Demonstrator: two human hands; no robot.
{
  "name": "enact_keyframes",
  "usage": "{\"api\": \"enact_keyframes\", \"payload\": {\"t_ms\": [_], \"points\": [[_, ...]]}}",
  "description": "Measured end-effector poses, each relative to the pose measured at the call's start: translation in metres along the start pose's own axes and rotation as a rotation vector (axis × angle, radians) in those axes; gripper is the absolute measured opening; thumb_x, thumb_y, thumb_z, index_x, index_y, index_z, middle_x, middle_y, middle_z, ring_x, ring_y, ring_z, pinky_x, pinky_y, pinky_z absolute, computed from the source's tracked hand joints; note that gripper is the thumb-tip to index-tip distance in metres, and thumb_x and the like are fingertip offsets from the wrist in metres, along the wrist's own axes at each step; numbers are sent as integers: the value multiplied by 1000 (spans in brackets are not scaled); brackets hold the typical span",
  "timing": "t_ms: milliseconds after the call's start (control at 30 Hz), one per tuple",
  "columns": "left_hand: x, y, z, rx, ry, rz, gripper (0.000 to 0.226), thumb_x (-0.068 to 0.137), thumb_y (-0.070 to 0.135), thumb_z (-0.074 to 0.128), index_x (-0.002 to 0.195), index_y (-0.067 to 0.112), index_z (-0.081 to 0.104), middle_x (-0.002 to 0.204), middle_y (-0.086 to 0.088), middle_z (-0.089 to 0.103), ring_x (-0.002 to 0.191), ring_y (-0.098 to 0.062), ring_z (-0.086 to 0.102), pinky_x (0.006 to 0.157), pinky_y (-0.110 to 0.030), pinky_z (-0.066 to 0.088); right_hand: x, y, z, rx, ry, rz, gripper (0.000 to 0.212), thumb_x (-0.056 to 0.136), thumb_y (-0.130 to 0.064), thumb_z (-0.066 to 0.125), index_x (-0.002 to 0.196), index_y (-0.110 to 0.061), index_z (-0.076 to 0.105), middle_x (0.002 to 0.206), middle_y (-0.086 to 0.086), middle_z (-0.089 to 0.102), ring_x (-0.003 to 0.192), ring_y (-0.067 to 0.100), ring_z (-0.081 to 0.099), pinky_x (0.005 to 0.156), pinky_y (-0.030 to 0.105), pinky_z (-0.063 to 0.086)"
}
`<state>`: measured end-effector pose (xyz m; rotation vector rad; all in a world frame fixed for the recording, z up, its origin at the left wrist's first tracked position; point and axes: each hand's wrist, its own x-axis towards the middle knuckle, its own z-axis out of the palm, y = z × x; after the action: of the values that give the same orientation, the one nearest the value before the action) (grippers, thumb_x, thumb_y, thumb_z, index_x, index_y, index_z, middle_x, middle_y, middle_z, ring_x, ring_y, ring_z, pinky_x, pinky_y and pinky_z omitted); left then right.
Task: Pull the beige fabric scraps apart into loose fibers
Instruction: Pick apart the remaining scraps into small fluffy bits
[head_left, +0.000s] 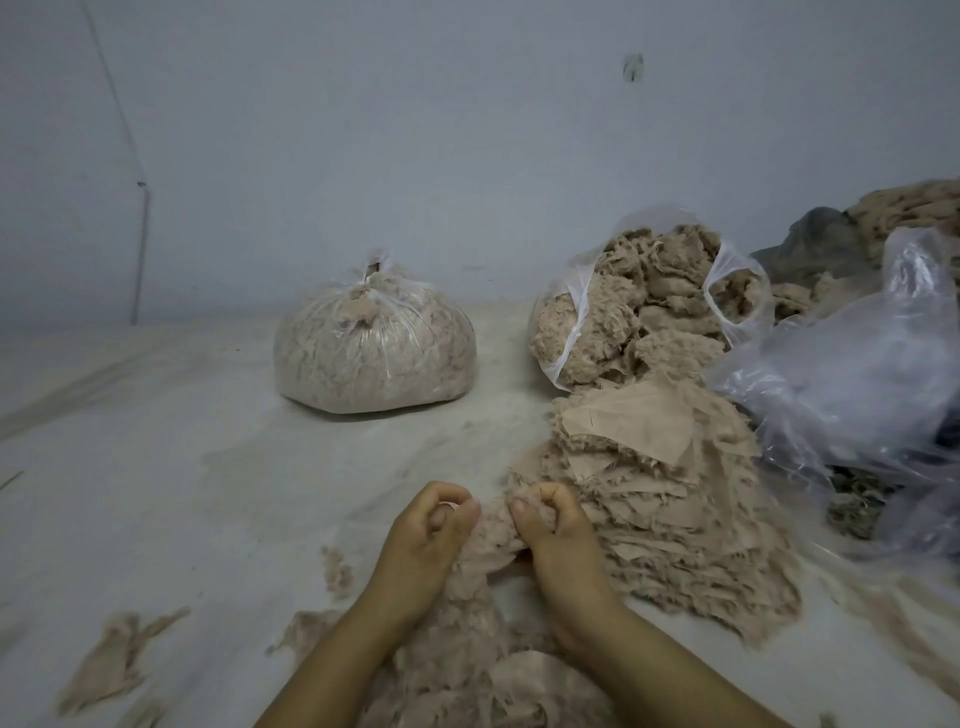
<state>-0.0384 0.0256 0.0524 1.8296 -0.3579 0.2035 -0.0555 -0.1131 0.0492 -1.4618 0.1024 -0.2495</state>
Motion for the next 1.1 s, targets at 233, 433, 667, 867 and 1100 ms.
{"api": "enact_keyframes", "payload": {"t_ms": [233,433,667,867,1100], "points": [[0,5,-2,-144,22,-48,31,91,19,58,61,23,64,57,8,56,55,-4,51,54,-16,42,3,0,-5,59,74,-60,22,83,-10,72,87,-23,55,91,15,59,81,29,58,78,46,52],[1,0,-11,-316,-5,-212,34,77,48,59,53,24,53,47,2,37,39,-9,26,37,-17,25,8,-2,-13,222,177,-42,20,84,-4,68,90,-19,57,94,11,63,68,9,63,57,22,52],[-2,-1,-10,-206,-156,-220,55,68,55,75,114,27,60,105,6,66,87,-1,65,74,-20,51,1,-5,-13,268,-15,-29,27,84,3,66,103,-14,58,110,20,64,89,24,63,86,43,54],[-4,0,2,-311,-36,-266,26,88,2,59,112,12,53,83,-13,67,69,-26,62,59,-33,52,-3,-7,-6,417,-158,-44,32,86,-13,62,116,-10,50,91,9,69,69,15,68,61,24,57],[-3,9,0,-768,-59,-479,28,95,8,43,105,-6,64,86,-23,70,68,-31,68,52,-34,57,-5,4,-6,-76,-146,-14,37,81,-16,74,105,-33,51,110,-2,55,94,9,57,65,15,51]]}}
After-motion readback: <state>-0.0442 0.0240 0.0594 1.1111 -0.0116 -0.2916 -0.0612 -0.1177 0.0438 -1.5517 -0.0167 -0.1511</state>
